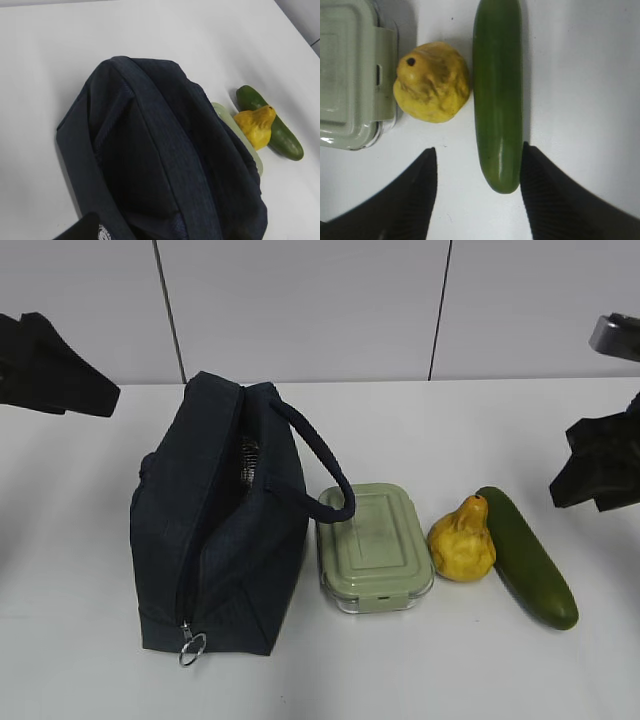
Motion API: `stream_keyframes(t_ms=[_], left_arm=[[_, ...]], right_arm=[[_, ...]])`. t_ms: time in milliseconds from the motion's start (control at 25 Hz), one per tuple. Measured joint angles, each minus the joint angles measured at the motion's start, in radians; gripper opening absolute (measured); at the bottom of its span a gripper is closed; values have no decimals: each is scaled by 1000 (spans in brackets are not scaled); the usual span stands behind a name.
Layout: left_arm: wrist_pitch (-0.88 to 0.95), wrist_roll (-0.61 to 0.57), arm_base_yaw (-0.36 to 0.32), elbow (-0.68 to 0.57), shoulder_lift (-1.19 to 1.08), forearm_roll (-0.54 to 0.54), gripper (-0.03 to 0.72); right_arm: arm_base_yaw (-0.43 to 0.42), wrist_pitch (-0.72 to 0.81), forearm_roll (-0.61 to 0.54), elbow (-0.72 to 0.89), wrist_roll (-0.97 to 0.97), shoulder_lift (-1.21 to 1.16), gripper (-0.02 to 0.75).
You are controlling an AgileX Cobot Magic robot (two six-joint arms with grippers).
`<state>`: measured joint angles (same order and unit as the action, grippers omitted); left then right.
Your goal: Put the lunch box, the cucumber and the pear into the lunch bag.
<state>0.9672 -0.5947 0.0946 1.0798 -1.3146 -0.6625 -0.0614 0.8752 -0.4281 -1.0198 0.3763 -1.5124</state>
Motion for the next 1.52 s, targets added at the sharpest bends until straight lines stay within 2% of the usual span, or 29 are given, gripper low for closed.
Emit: stream_keyframes(t_ms=[120,280,760,1160,1520], left_arm=[[1,0,0,0,0,1,455],[1,0,0,0,0,2,455],[-14,0,0,0,0,5,455],[-16,0,0,0,0,5,455],[-24,0,0,0,0,8,449]], right_arm=[[-60,30,-78,-6,110,-76,442],[-71,62,-111,-36,237,-151,501],[-72,42,-111,-39,383,-248,515],[-72,31,-122,-42,412,-325,518],[-72,31,-128,-42,414,-365,552]])
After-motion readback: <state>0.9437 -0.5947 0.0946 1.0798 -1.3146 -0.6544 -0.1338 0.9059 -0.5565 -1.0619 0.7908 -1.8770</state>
